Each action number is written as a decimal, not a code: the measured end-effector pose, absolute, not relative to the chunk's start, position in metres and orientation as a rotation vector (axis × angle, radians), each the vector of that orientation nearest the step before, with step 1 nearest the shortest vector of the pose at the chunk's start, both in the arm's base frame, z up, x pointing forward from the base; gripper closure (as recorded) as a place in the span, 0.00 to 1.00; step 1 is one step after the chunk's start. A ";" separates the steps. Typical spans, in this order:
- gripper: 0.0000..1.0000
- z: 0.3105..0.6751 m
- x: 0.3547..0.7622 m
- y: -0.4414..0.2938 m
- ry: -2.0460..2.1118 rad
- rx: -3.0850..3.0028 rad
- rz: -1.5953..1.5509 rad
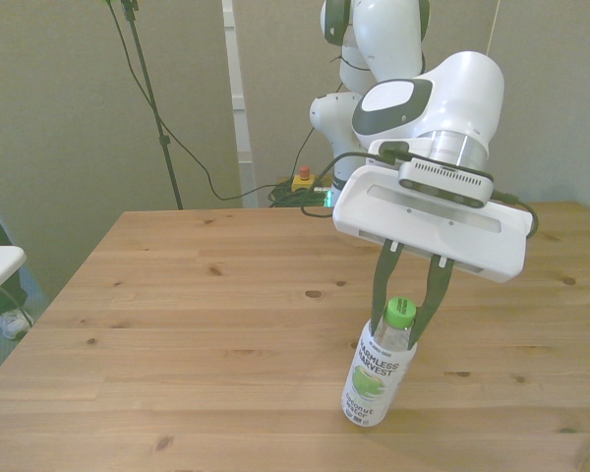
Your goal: Stand the water bottle
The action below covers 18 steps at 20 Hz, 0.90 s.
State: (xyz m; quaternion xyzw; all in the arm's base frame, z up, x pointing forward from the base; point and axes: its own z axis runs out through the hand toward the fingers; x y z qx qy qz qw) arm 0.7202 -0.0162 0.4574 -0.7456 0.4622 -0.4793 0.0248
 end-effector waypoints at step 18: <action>0.00 0.448 0.671 -0.041 1.492 -2.228 -1.439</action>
